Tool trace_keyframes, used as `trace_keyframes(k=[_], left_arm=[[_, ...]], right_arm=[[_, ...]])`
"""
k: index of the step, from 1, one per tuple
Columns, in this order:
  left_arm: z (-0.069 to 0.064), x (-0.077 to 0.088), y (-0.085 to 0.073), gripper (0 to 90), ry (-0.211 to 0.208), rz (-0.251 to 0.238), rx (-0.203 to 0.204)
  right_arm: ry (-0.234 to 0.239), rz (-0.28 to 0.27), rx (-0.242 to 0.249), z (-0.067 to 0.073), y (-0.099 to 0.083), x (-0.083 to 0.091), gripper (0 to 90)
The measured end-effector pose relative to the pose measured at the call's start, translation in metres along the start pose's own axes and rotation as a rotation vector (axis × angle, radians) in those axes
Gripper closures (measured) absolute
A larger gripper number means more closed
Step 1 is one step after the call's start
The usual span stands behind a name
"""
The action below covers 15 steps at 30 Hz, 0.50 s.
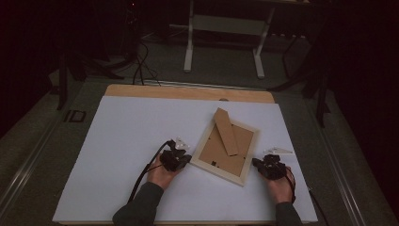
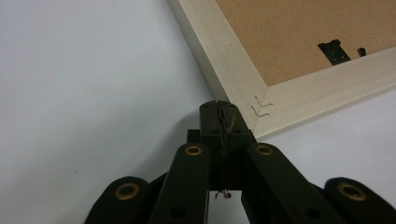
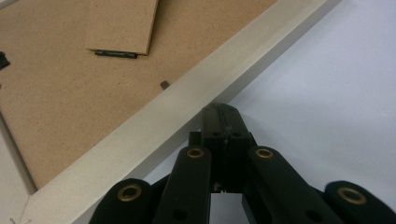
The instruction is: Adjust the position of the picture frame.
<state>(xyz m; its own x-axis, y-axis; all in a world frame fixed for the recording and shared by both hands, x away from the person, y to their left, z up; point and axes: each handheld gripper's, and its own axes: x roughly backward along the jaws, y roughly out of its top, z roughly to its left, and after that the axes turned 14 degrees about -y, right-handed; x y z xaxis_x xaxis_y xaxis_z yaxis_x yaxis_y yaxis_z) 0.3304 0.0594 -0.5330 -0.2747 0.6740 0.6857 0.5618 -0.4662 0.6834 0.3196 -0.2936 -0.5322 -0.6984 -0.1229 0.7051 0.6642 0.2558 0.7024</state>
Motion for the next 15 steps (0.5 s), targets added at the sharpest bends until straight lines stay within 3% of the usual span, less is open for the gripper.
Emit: trace_keyframes(k=[7, 15], left_arm=[[-0.007, 0.002, -0.005, 90.0, -0.011, 0.008, -0.018], [-0.013, 0.004, -0.012, 90.0, -0.028, -0.015, 0.001]], right_arm=[[-0.004, 0.003, 0.016, 0.002, 0.002, -0.001, 90.0], [0.006, 0.004, 0.019, 0.001, 0.004, -0.003, 90.0]])
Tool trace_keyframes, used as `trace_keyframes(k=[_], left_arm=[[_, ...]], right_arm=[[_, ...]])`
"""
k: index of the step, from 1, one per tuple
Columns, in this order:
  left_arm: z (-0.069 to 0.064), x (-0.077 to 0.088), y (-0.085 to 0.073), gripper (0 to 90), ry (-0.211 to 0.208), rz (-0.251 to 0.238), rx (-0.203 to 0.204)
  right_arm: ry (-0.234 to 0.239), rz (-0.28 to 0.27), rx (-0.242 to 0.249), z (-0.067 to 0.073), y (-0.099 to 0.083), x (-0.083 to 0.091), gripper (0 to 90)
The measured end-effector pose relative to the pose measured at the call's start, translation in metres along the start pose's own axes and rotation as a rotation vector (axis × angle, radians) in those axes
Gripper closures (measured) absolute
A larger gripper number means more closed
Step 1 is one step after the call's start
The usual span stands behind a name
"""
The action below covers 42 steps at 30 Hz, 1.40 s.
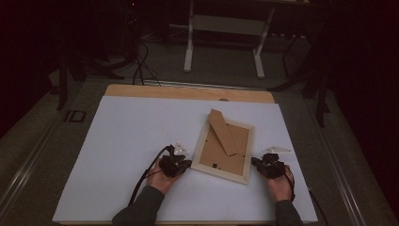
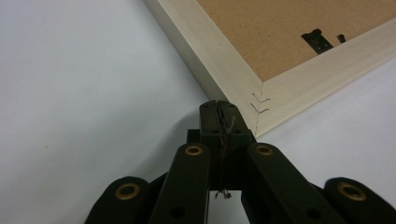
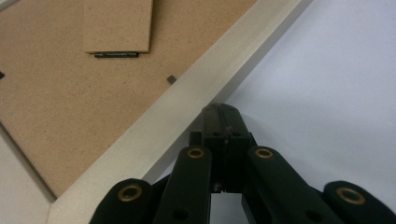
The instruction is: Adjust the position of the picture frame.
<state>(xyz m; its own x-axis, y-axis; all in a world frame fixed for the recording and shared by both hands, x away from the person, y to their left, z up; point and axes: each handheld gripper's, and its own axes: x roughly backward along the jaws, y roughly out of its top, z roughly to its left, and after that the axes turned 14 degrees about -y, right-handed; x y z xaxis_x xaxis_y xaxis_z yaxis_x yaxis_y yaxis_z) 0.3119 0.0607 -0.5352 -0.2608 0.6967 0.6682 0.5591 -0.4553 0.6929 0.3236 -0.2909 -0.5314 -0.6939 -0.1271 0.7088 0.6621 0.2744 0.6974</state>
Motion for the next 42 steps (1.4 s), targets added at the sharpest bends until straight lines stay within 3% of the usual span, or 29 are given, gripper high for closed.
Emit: trace_keyframes(k=[11, 19, 24, 33, 42], left_arm=[[-0.013, 0.005, -0.011, 90.0, -0.001, -0.007, -0.005], [-0.022, 0.009, -0.018, 90.0, -0.001, -0.002, -0.011], [-0.027, 0.011, -0.023, 90.0, -0.011, -0.002, -0.015], [-0.04, 0.012, -0.028, 90.0, 0.002, 0.017, -0.055], [-0.049, 0.012, -0.03, 90.0, -0.015, 0.033, -0.075]], right_arm=[[0.009, 0.012, 0.007, 0.003, 0.006, -0.003, 90.0], [0.032, 0.047, 0.036, 0.004, 0.014, -0.007, 90.0], [0.022, 0.062, 0.06, 0.008, 0.021, -0.01, 90.0], [0.022, 0.083, 0.076, 0.014, 0.033, -0.018, 90.0], [0.02, 0.103, 0.089, 0.02, 0.048, -0.029, 90.0]])
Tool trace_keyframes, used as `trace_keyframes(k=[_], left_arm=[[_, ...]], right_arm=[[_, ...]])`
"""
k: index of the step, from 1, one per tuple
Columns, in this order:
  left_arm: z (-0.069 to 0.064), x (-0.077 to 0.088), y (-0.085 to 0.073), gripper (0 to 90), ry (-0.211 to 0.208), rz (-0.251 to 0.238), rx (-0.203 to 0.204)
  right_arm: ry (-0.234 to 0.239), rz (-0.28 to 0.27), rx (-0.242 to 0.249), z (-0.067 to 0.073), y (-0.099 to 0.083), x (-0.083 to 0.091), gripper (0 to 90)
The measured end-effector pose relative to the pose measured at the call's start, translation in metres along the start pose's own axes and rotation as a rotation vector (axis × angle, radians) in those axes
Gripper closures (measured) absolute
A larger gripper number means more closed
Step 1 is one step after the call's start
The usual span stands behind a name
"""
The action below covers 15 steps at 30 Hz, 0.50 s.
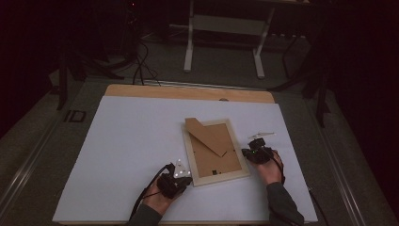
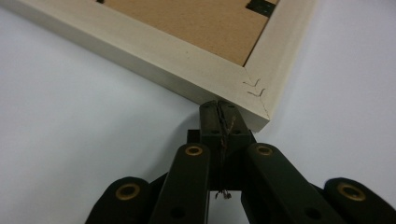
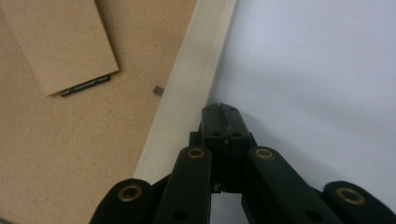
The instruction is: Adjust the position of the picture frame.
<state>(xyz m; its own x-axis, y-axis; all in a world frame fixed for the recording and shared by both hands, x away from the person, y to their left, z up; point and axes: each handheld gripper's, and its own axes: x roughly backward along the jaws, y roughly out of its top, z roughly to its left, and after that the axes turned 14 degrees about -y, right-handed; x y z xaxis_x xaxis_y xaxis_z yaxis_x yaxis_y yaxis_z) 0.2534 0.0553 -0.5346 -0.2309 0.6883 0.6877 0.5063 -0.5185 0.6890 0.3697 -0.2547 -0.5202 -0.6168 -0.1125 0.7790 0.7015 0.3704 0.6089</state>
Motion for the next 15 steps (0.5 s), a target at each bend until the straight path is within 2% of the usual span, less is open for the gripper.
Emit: trace_keyframes(k=[1, 7, 11, 15], left_arm=[[-0.002, 0.0, 0.0, 90.0, -0.011, 0.006, -0.003], [-0.008, -0.003, 0.001, 90.0, -0.015, 0.011, -0.021], [-0.013, -0.005, 0.002, 90.0, -0.02, 0.017, -0.037], [-0.015, -0.007, 0.002, 90.0, -0.032, 0.018, -0.043]], right_arm=[[0.003, 0.006, -0.003, 0.001, 0.004, -0.002, 90.0], [-0.003, 0.015, 0.013, 0.003, 0.013, -0.007, 90.0], [0.002, 0.018, -0.009, 0.004, 0.016, -0.011, 90.0], [-0.011, 0.019, 0.003, 0.006, 0.02, -0.013, 90.0]])
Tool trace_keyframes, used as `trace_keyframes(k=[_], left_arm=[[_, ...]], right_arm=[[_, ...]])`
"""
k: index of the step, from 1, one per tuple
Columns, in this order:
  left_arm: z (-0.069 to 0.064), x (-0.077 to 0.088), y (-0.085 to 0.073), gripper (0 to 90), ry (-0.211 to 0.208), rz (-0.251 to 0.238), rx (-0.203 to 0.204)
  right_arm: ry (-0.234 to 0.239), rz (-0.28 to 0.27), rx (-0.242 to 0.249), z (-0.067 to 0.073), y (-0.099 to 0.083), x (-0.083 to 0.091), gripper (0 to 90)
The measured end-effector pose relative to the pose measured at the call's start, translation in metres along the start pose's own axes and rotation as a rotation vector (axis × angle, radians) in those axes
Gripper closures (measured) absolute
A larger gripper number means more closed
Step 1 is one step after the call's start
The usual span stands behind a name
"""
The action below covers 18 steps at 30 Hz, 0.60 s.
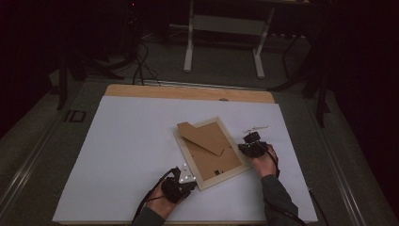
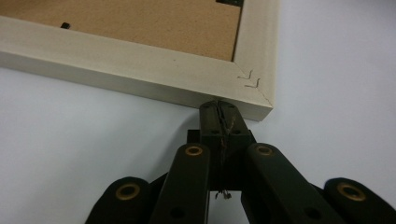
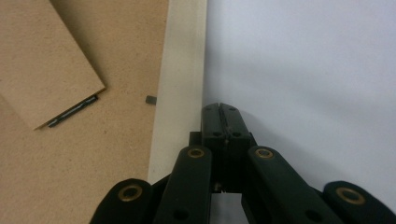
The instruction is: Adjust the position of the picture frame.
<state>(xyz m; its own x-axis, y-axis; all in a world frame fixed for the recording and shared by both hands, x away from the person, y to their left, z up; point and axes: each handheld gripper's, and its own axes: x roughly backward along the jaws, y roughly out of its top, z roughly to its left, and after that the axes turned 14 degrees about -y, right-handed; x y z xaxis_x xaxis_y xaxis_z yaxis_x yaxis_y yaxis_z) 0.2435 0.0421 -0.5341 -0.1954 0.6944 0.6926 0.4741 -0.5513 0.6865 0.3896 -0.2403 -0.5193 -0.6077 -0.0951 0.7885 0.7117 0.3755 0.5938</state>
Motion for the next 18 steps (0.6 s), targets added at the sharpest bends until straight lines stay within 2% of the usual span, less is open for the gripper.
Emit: trace_keyframes(k=[6, 12, 18], left_arm=[[-0.002, -0.002, 0.0, 90.0, -0.029, -0.005, -0.006], [-0.01, -0.005, 0.001, 90.0, -0.004, 0.0, -0.039], [-0.01, -0.006, 0.001, 90.0, -0.02, -0.005, -0.033]], right_arm=[[-0.012, 0.002, 0.013, 0.003, 0.005, -0.003, 90.0], [-0.015, 0.011, 0.014, 0.004, 0.01, -0.005, 90.0], [-0.011, 0.013, 0.002, 0.005, 0.014, -0.008, 90.0]])
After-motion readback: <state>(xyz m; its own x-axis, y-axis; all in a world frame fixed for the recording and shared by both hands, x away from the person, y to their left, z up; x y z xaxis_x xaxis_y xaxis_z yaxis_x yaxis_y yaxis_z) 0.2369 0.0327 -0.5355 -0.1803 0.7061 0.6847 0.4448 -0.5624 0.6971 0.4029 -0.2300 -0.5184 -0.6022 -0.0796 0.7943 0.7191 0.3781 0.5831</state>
